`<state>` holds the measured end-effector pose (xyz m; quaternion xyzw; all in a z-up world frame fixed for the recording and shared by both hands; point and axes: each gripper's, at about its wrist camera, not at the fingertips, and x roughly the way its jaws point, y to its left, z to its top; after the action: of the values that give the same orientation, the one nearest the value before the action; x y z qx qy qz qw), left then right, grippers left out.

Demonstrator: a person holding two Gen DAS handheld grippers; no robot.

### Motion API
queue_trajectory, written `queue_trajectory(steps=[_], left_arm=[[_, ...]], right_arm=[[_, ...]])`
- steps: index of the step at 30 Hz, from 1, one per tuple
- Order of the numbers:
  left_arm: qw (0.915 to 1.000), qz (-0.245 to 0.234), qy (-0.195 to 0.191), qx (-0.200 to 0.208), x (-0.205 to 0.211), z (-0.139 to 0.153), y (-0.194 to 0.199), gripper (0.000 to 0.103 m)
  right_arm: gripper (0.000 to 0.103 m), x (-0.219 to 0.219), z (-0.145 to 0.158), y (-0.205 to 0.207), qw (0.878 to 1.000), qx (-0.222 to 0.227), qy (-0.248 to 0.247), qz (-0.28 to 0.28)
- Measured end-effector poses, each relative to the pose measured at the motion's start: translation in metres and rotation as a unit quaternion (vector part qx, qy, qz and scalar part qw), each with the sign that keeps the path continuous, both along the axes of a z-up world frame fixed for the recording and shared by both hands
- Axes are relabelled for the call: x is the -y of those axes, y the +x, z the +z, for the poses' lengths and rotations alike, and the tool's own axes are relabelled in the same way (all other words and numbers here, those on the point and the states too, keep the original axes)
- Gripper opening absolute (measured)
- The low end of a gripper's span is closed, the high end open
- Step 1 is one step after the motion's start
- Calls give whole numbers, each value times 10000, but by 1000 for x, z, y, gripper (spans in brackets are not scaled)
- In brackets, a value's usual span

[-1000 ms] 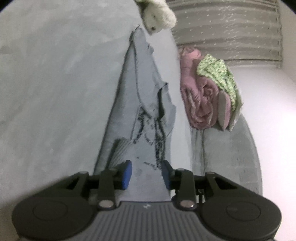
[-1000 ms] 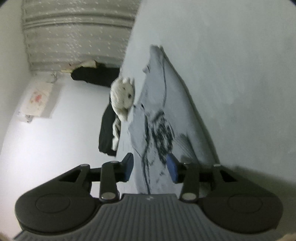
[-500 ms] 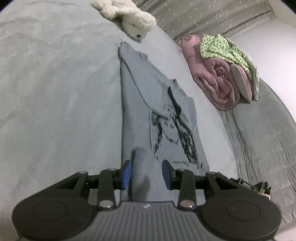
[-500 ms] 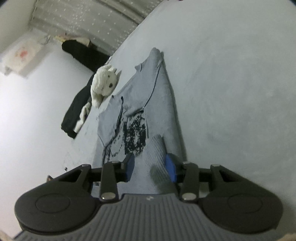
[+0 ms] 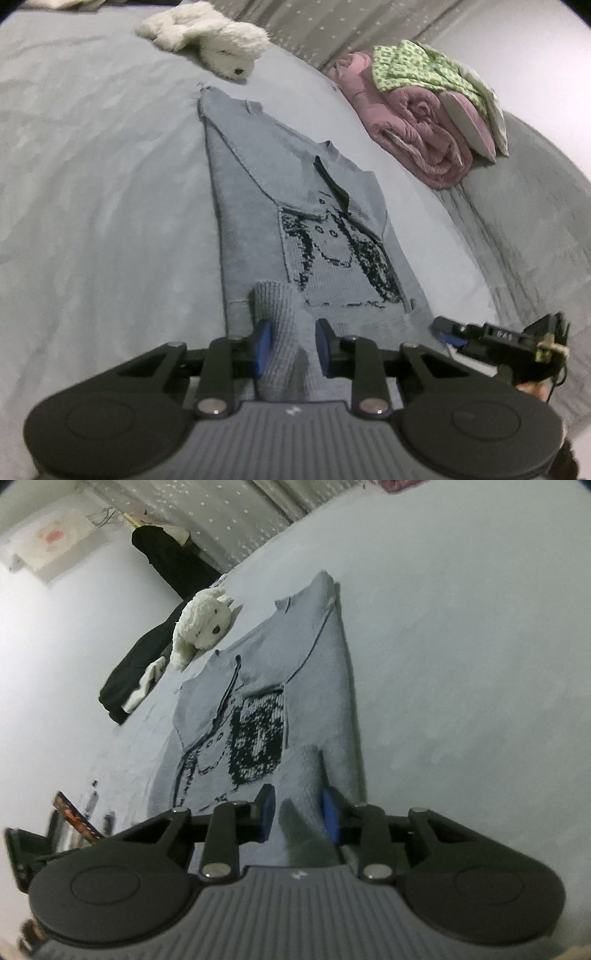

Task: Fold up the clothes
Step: 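Fold the hem up over the cat print toward the collar with both grippers, then open both grippers and pull them back from the folded hem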

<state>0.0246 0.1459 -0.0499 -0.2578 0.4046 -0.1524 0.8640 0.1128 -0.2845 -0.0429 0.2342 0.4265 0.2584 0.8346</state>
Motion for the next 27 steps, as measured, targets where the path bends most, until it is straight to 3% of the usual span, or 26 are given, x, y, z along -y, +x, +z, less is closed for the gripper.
queue_trajectory(steps=[8,10,11,12,14,16,20,22,27], left_arm=[[9977,-233,642,24,14,5,10,26],[9970,-308,715,36,16,6,11,23],[9966,-367,740,37,17,6,12,19],[9961,-437,764,38,18,7,13,7],[9955,-566,756,60,19,10,15,7],[9960,-659,590,110,17,14,17,7],[9973,-652,-323,99,0,18,28,7],[9953,-597,-764,44,-8,15,36,7],[9895,-316,-1410,-12,-24,5,52,7]], right_arm=[[35,-15,-3,-4,9987,171,-395,285],[30,-16,-2,-4,9983,238,-438,291],[19,-16,-1,-5,9982,272,-452,288],[13,-16,0,-5,9981,305,-459,289],[11,-14,3,-5,9984,327,-310,344],[11,-12,7,-4,9985,344,-115,400],[11,-6,20,4,9970,356,446,514],[11,-4,24,10,9949,360,756,560],[11,-3,20,34,9908,230,1247,466]])
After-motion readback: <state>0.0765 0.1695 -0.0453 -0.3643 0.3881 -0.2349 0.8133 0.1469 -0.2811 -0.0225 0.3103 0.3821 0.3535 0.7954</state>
